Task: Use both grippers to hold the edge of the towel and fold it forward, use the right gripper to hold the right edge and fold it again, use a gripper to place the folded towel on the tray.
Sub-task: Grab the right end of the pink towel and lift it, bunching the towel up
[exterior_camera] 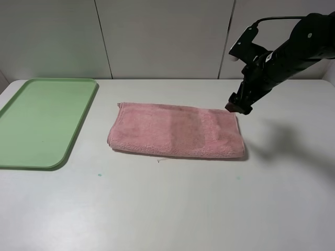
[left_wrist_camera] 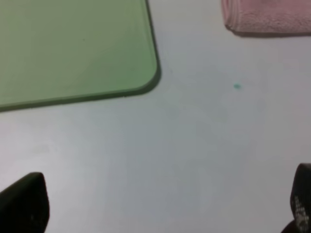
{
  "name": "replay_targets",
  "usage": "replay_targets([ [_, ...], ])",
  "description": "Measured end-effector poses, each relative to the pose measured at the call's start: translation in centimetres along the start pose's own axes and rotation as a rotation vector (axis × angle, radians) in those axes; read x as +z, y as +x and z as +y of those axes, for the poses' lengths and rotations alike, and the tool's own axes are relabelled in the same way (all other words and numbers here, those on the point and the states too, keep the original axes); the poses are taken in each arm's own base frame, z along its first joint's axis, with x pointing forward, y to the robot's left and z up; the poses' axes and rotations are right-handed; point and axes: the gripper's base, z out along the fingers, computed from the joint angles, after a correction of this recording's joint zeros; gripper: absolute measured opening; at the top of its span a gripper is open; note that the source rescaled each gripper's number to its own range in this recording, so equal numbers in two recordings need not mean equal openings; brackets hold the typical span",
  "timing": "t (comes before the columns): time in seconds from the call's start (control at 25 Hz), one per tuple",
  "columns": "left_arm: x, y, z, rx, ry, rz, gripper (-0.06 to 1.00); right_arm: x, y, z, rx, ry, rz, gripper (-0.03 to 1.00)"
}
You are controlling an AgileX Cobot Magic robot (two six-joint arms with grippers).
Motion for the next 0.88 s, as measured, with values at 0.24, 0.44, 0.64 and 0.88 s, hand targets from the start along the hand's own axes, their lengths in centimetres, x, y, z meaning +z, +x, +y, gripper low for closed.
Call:
replay_targets([
  [0.24,0.0,0.0,-0.7,0.158,0.073,-0.004,1.0,0.0,0.0,0.0,0.03,0.0,0.0,1.0],
  [0.44,-0.1,0.0,-1.1,0.214,0.116,-0.011,1.0,0.0,0.0,0.0,0.031,0.0,0.0,1.0],
  [0.64,-0.1,0.0,-1.1,0.217,0.117,-0.012,1.0,0.0,0.0,0.0,0.056,0.0,0.0,1.0],
  [0.88,-0.1,0.0,-1.1,0.217,0.117,-0.012,1.0,0.0,0.0,0.0,0.148,0.0,0.0,1.0],
])
